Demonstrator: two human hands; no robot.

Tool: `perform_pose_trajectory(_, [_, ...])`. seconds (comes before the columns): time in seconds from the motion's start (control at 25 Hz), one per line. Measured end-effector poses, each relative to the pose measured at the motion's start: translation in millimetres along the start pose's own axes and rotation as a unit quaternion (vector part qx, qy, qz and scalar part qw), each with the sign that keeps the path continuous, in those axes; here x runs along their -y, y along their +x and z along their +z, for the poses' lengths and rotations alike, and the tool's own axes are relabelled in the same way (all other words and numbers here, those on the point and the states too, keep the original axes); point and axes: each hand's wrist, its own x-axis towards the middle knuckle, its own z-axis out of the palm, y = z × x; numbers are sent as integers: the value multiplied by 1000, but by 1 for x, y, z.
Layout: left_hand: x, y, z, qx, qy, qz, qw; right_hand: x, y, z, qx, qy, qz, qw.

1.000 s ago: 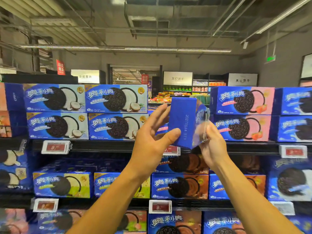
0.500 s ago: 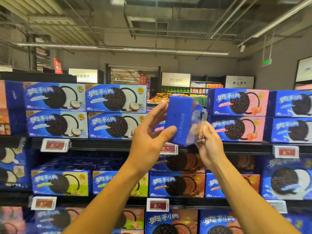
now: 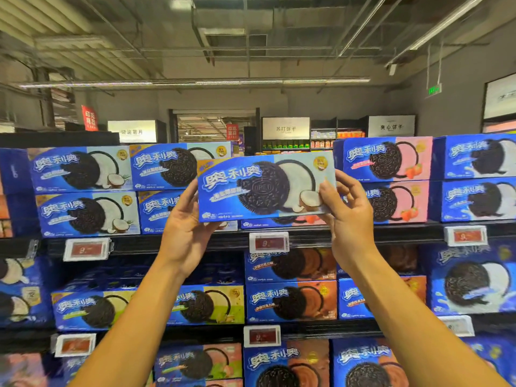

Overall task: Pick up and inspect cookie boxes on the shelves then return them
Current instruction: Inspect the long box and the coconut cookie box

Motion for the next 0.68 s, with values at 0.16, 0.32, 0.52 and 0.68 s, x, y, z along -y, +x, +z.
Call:
perform_pose_trajectory(0.16, [3, -2, -6, 7, -15, -26, 1000, 2, -2, 0, -7, -21, -22, 1000])
perform_pose_trajectory(0.32, [4, -3, -3, 30, 52, -40, 997, 5, -8, -3, -3, -53, -53, 997])
perform_pose_trajectory(0.52, [20, 7, 6, -22, 30, -66, 997, 16, -33, 4, 93, -88, -118, 985])
perform_pose_trajectory(0.68, [35, 14, 15, -52, -64, -123, 989, 27, -49, 13, 110, -78, -131, 982])
